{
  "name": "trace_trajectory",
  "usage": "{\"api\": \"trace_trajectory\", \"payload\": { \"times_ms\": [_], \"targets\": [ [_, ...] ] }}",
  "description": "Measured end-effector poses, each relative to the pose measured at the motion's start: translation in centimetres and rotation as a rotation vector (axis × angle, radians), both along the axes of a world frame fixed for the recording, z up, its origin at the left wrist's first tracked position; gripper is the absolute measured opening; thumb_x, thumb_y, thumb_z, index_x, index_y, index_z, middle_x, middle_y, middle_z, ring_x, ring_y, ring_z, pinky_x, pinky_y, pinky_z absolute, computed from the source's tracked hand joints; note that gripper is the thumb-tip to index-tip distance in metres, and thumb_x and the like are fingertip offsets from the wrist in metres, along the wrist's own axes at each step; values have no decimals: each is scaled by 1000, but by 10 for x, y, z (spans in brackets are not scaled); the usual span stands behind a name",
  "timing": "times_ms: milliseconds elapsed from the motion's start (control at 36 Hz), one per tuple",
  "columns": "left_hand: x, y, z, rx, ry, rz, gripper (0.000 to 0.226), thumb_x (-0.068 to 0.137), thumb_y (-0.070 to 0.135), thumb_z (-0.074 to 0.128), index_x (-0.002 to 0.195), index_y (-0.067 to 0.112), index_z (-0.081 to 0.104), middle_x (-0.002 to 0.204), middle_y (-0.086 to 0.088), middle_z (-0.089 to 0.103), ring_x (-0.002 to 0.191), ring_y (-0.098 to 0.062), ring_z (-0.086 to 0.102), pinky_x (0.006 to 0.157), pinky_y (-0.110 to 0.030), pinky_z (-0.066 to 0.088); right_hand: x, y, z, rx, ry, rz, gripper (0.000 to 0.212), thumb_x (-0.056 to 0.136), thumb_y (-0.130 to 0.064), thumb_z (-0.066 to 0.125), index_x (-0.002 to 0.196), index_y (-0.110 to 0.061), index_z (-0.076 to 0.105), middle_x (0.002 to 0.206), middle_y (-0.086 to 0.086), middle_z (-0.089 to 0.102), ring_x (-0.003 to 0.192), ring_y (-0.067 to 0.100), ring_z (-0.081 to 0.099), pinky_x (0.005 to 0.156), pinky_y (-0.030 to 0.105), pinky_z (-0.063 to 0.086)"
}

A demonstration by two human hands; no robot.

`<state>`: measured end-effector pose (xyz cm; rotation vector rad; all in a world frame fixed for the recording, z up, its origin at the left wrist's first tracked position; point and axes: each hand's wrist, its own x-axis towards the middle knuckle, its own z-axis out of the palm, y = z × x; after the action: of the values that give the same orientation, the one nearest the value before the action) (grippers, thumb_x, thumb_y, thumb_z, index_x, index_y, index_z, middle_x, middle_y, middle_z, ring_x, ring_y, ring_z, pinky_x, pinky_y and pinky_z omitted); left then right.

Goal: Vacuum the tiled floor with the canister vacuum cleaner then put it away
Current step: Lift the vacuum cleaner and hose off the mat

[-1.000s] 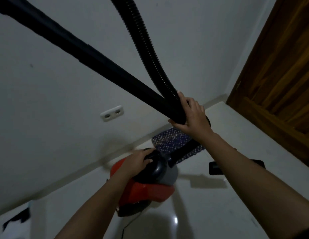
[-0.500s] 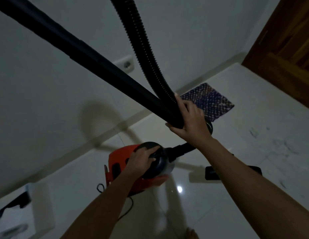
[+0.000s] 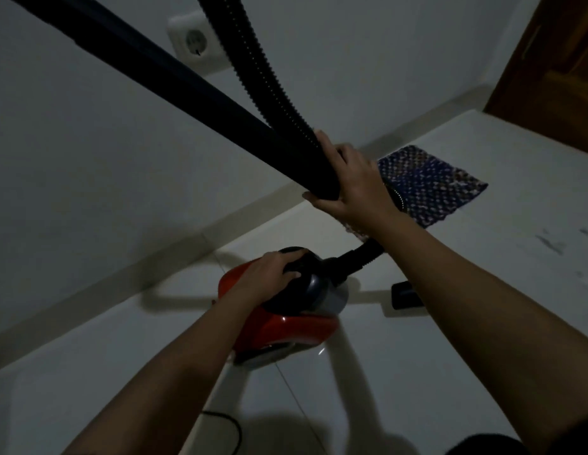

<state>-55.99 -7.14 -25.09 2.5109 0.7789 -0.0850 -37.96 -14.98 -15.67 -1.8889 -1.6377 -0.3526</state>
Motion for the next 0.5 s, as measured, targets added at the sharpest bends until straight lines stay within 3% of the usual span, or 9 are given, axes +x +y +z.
{"api": "trace_trajectory", "payload": {
  "times_ms": [194, 333, 500],
  "targets": [
    [7, 1, -23, -14, -99, 6, 52, 92, 23, 56, 141, 27, 40, 137, -7, 55, 123, -26, 52, 102, -36, 43, -3, 7, -24, 66, -51, 35, 85, 79, -59, 52, 148, -24, 17, 113, 14, 56, 95, 33, 57, 81, 46, 46],
    [13, -1, -35, -31, -44, -30, 56, 93, 22, 56, 144, 25, 35, 141, -8, 52, 126, -26, 50, 104, -37, 42, -1, 5, -37, 19, -27, 69, 87, 79, -58, 54, 149, -25, 14, 118, 12, 55, 100, 31, 57, 82, 42, 41],
    [10, 14, -56, -90, -63, 2, 55, 92, 26, 58, 143, 30, 37, 138, -6, 54, 120, -23, 55, 97, -34, 46, 6, 9, -59, 32, 39, 28, 88, 78, -60, 54, 150, -25, 16, 115, 10, 55, 101, 28, 55, 82, 45, 41]
  ]
}}
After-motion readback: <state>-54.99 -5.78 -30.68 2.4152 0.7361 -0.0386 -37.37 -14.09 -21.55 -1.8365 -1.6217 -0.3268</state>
